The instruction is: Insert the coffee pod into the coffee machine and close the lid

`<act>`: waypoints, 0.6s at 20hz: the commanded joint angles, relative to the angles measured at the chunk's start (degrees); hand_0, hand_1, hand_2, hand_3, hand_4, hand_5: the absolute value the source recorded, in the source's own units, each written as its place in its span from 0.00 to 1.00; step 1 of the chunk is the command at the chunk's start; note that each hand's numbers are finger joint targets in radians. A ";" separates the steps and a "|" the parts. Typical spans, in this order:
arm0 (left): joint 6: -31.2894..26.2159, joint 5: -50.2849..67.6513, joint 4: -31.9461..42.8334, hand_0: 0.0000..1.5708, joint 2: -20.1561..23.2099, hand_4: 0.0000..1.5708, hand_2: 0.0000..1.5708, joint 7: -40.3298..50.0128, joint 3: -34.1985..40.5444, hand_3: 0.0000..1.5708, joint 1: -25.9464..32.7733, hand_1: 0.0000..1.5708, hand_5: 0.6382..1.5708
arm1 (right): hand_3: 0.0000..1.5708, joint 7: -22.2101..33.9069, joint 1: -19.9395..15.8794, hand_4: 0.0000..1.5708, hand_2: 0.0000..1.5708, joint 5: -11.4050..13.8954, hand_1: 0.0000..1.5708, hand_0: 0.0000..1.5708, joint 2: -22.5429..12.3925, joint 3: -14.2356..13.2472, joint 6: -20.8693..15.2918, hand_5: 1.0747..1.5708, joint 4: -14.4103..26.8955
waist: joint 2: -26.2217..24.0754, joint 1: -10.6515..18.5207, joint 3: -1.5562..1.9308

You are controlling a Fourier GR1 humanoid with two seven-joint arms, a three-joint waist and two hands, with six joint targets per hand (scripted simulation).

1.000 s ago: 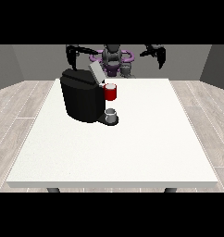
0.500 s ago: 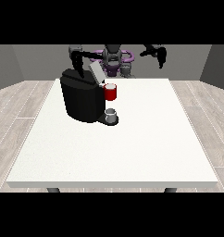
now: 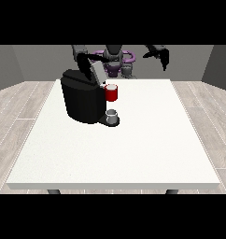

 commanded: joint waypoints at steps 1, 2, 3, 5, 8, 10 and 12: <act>1.54 -1.05 -3.30 0.00 -1.10 0.20 0.00 -0.47 -2.03 0.00 4.06 0.00 1.00 | 0.00 -0.55 -1.62 0.13 0.00 -0.06 0.00 0.00 -1.44 -0.02 1.99 1.00 1.48 | 0.97 -0.08 0.11; 1.79 -1.37 -0.47 0.00 0.23 0.20 0.00 -4.59 -0.53 0.00 2.57 0.00 1.00 | 0.00 -0.41 -4.14 0.10 0.00 -0.13 0.00 0.00 0.07 0.20 0.56 1.00 0.95 | 3.64 -0.49 0.10; 2.69 -1.01 -1.08 0.00 1.46 0.21 0.00 1.07 0.84 0.00 0.43 0.00 1.00 | 0.00 0.78 -2.23 0.08 0.00 1.88 0.00 0.00 0.34 3.10 1.76 1.00 0.04 | 1.02 -2.10 0.10; 2.45 -0.98 -2.38 0.00 1.79 0.19 0.00 2.94 0.12 0.00 -1.54 0.00 1.00 | 0.00 0.95 -6.75 0.14 0.00 1.04 0.00 0.00 -2.14 0.84 2.22 1.00 1.21 | 2.83 -0.92 0.11; 1.48 0.03 -1.63 0.00 2.60 0.23 0.00 1.42 1.04 0.00 -1.91 0.00 1.00 | 0.00 0.53 -8.59 0.08 0.00 3.96 0.00 0.00 -0.17 3.76 0.17 1.00 0.97 | 3.97 0.35 0.10; -0.07 0.47 -1.41 0.00 3.06 0.22 0.00 1.59 0.65 0.00 -0.12 0.00 1.00 | 0.00 2.04 -9.69 0.07 0.00 3.87 0.00 0.00 -0.16 3.86 0.28 1.00 0.83 | 3.63 1.36 0.10; 1.82 -2.33 -1.91 0.00 -0.52 0.23 0.00 -2.72 -3.12 0.00 2.19 0.00 1.00 | 0.00 1.57 -11.80 0.00 0.00 4.58 0.00 0.00 -0.64 3.43 -1.48 1.00 0.37 | 5.57 3.22 0.09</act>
